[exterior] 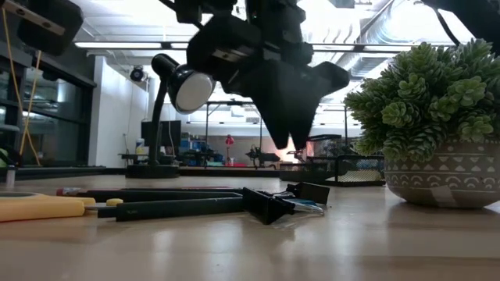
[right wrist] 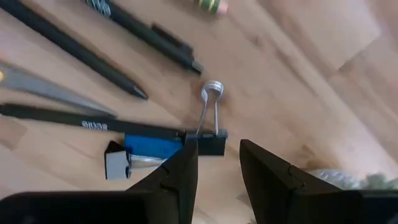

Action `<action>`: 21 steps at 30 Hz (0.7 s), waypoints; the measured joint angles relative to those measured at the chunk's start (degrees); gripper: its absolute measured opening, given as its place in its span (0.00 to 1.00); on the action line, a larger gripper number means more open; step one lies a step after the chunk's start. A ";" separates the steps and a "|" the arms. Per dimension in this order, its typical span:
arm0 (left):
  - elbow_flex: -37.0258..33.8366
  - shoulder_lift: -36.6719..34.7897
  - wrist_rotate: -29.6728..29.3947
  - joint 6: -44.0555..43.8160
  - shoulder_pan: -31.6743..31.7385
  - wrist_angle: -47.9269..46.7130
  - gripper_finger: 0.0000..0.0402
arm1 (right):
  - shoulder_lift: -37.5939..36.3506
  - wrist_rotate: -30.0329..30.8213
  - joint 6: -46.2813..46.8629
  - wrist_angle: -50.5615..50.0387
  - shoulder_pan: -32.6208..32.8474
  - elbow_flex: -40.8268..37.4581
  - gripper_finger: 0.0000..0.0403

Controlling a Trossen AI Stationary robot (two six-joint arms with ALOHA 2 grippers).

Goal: Pick and place office supplies into organizer
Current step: Put the top binder clip into the desk organizer

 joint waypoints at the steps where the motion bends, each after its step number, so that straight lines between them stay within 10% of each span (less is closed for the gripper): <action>1: 0.00 0.00 -0.04 0.28 0.00 0.03 0.00 | 0.00 -0.04 0.35 0.12 0.05 -0.56 0.29; 21: 0.00 0.00 0.09 0.84 0.00 0.04 0.00 | -0.02 1.20 2.50 6.66 0.85 -6.69 0.29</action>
